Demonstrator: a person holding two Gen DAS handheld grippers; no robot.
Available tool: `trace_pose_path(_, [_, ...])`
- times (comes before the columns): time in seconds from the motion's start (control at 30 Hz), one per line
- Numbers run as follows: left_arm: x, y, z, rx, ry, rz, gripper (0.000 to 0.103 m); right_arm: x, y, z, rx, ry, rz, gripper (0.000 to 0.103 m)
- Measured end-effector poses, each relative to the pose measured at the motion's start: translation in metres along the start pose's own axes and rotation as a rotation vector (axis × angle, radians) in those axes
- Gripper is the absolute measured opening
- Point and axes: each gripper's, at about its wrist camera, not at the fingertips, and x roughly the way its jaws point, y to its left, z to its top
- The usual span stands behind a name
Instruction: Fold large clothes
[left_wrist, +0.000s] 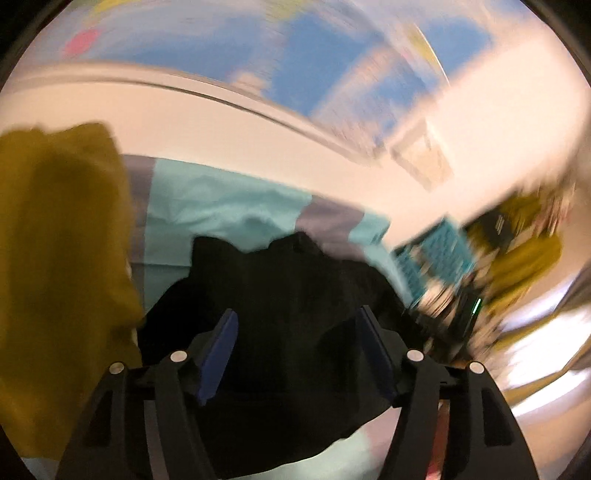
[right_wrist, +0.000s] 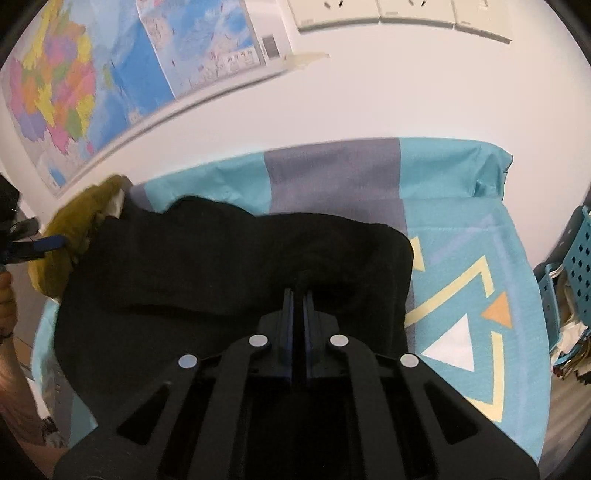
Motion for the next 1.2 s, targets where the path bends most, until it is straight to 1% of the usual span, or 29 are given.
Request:
trace_pose_path(0.03, [0.008,-0.004,-0.006,0.026,0.019,0.022,0.063,0.001,0.000,0.000,0.005,0.000,-0.002,0.004])
trace_pose_path(0.07, [0.023,-0.010,-0.014,0.064,0.061,0.049,0.063,0.001,-0.002,0.000,0.017,-0.003,0.003,0.006])
trace_pose_path(0.1, [0.036,-0.013,-0.022,0.094,0.094,0.088,0.063,0.000,-0.003,0.000,0.028,-0.007,0.008,0.010])
trace_pose_path(0.13, [0.046,-0.013,-0.027,0.115,0.106,0.135,0.058,-0.003,-0.006,-0.001,0.046,-0.010,0.013,0.014])
trace_pose_path(0.17, [0.058,-0.012,-0.034,0.133,0.120,0.188,0.056,-0.008,-0.008,-0.003,0.051,-0.018,0.022,0.020])
trace_pose_path(0.2, [0.063,-0.008,-0.038,0.132,0.128,0.196,0.055,-0.018,-0.009,-0.007,0.044,-0.042,0.030,0.027])
trace_pose_path(0.27, [0.062,-0.001,-0.042,0.113,0.104,0.191,0.055,-0.039,-0.015,-0.016,0.040,-0.088,0.048,0.041])
trace_pose_path(0.33, [0.051,0.002,-0.046,0.099,0.068,0.181,0.062,-0.075,-0.025,-0.035,0.036,-0.163,0.068,0.045])
trace_pose_path(0.4, [0.040,0.002,-0.053,0.104,0.034,0.181,0.066,-0.098,-0.032,-0.056,0.032,-0.200,0.066,0.047])
trace_pose_path(0.43, [0.034,0.001,-0.058,0.113,0.024,0.179,0.071,-0.110,-0.035,-0.071,0.028,-0.214,0.062,0.047])
trace_pose_path(0.5, [0.024,-0.003,-0.075,0.140,0.020,0.161,0.079,-0.118,-0.036,-0.097,0.031,-0.190,0.081,0.048])
trace_pose_path(0.53, [0.023,-0.005,-0.084,0.156,0.027,0.159,0.080,-0.116,-0.034,-0.111,0.024,-0.163,0.073,0.049])
trace_pose_path(0.57, [0.020,-0.007,-0.088,0.174,0.032,0.171,0.080,-0.110,-0.030,-0.123,0.009,-0.132,0.055,0.053])
trace_pose_path(0.6, [0.024,-0.009,-0.094,0.192,0.034,0.187,0.080,-0.102,-0.027,-0.131,0.001,-0.104,0.040,0.058])
trace_pose_path(0.63, [0.027,-0.009,-0.098,0.202,0.035,0.198,0.080,-0.096,-0.024,-0.137,0.000,-0.094,0.033,0.059])
trace_pose_path(0.67, [0.030,-0.007,-0.101,0.203,0.040,0.210,0.080,-0.090,-0.022,-0.140,0.005,-0.096,0.029,0.059])
trace_pose_path(0.73, [0.035,-0.003,-0.102,0.204,0.025,0.234,0.074,-0.080,-0.024,-0.142,0.019,-0.118,0.007,0.048])
trace_pose_path(0.77, [0.037,-0.001,-0.101,0.202,0.014,0.238,0.072,-0.080,-0.027,-0.141,0.035,-0.132,0.026,0.027])
trace_pose_path(0.8, [0.037,0.001,-0.100,0.195,0.007,0.241,0.068,-0.084,-0.032,-0.138,0.051,-0.146,0.048,0.014])
trace_pose_path(0.87, [0.036,0.003,-0.096,0.173,0.002,0.234,0.064,-0.102,-0.036,-0.132,0.035,-0.188,0.018,0.009])
trace_pose_path(0.9, [0.036,0.002,-0.095,0.182,0.000,0.243,0.062,-0.111,-0.037,-0.130,0.027,-0.207,-0.002,0.000])
trace_pose_path(0.93, [0.036,0.001,-0.095,0.185,-0.006,0.260,0.061,-0.129,-0.044,-0.126,0.034,-0.253,-0.131,0.000])
trace_pose_path(0.97, [0.036,0.002,-0.093,0.181,-0.010,0.267,0.061,-0.142,-0.053,-0.125,0.052,-0.286,-0.188,0.000])
trace_pose_path(1.0, [0.037,0.003,-0.092,0.172,-0.007,0.256,0.061,-0.161,-0.074,-0.126,0.127,-0.340,-0.195,0.000])
trace_pose_path(1.03, [0.038,0.004,-0.092,0.164,-0.006,0.249,0.062,-0.166,-0.083,-0.127,0.156,-0.350,-0.166,0.000])
trace_pose_path(1.1, [0.040,0.001,-0.093,0.180,-0.014,0.262,0.065,-0.161,-0.085,-0.130,0.154,-0.301,-0.120,0.000])
trace_pose_path(1.13, [0.041,-0.002,-0.095,0.186,-0.019,0.270,0.067,-0.155,-0.076,-0.132,0.124,-0.270,-0.059,0.001])
trace_pose_path(1.17, [0.041,-0.002,-0.095,0.186,-0.023,0.274,0.067,-0.151,-0.067,-0.133,0.109,-0.245,0.009,0.006])
trace_pose_path(1.2, [0.039,-0.001,-0.096,0.183,-0.025,0.270,0.067,-0.144,-0.057,-0.134,0.089,-0.222,0.076,0.033])
